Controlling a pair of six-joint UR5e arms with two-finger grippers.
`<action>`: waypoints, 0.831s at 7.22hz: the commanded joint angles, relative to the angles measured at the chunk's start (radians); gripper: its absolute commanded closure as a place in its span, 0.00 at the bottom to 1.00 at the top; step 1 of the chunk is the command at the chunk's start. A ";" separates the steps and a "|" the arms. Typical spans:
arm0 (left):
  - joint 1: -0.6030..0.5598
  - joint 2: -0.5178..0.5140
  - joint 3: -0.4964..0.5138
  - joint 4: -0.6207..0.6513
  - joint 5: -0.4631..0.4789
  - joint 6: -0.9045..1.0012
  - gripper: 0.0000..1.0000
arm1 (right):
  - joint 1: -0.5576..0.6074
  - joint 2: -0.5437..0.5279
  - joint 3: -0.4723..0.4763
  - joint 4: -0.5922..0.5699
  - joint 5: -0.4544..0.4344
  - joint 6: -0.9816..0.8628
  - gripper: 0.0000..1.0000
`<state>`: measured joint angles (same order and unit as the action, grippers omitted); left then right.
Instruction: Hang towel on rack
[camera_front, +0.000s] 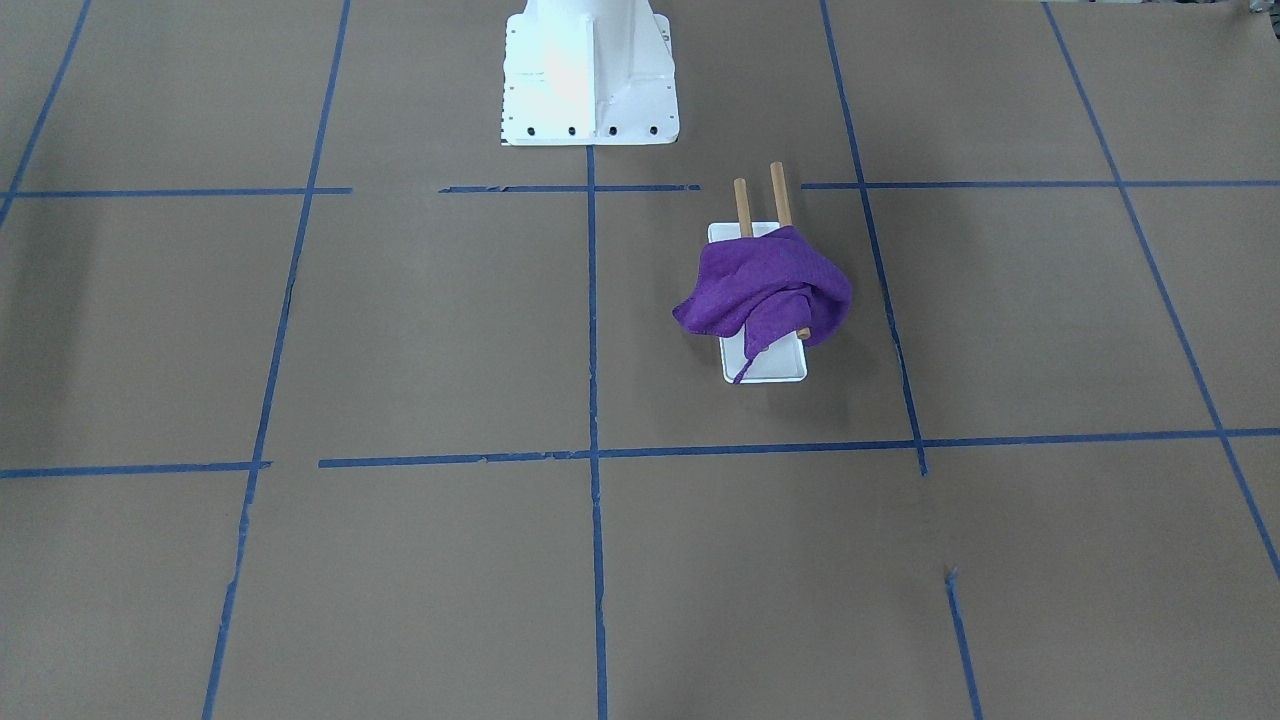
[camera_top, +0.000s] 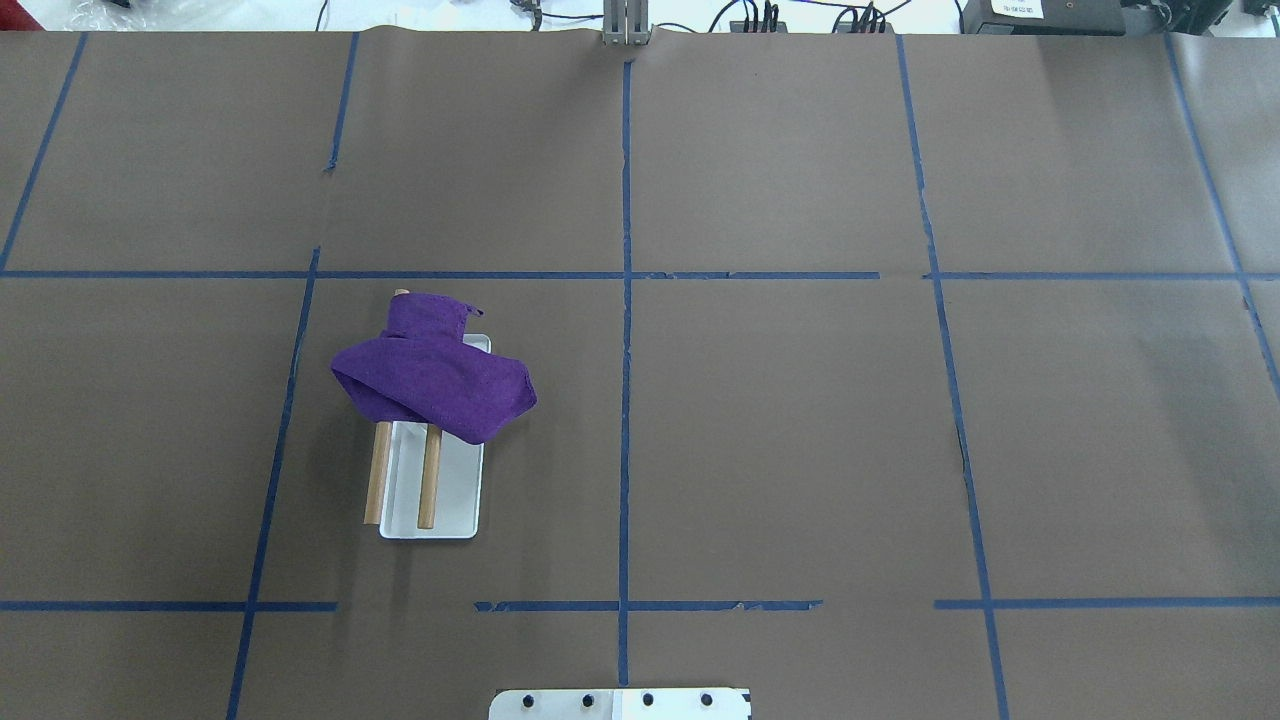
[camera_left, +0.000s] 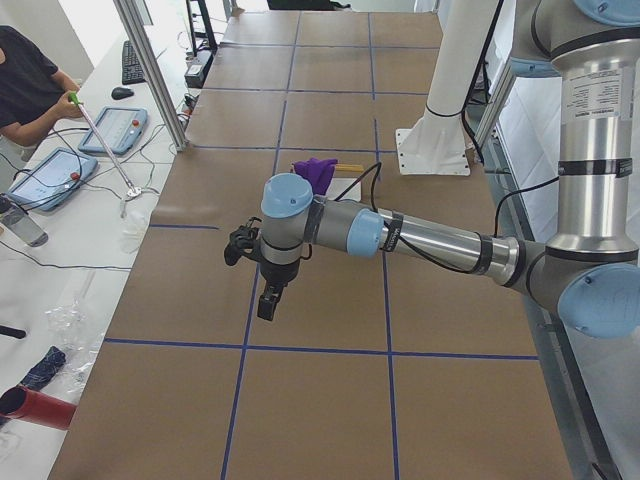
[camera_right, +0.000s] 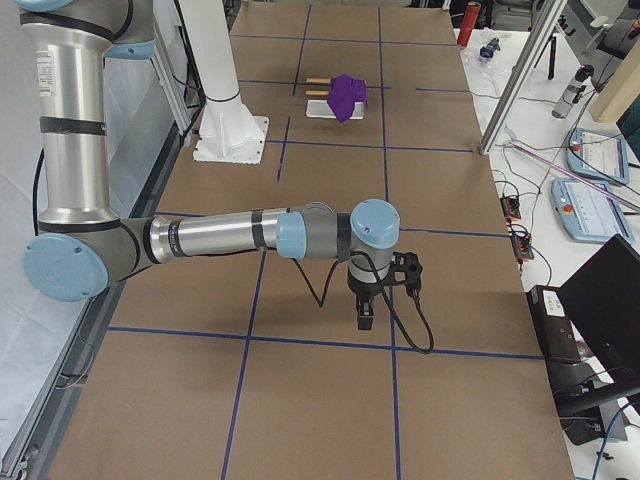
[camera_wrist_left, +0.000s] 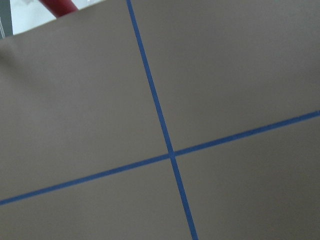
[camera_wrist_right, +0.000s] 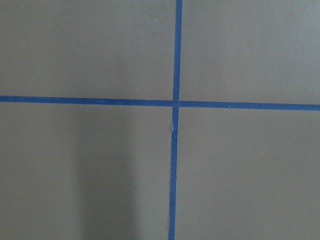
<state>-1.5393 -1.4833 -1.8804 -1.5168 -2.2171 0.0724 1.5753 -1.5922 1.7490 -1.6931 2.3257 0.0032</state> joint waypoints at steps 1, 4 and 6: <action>0.001 0.029 0.024 0.059 -0.092 0.001 0.00 | 0.002 -0.018 0.020 -0.004 0.001 -0.008 0.00; 0.007 0.037 0.084 -0.012 -0.177 0.000 0.00 | 0.002 -0.021 0.026 -0.002 0.001 -0.006 0.00; 0.005 0.022 0.075 -0.017 -0.129 0.007 0.00 | 0.000 -0.022 0.026 -0.002 0.001 -0.006 0.00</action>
<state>-1.5336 -1.4516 -1.8032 -1.5316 -2.3723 0.0768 1.5759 -1.6133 1.7744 -1.6952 2.3269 -0.0031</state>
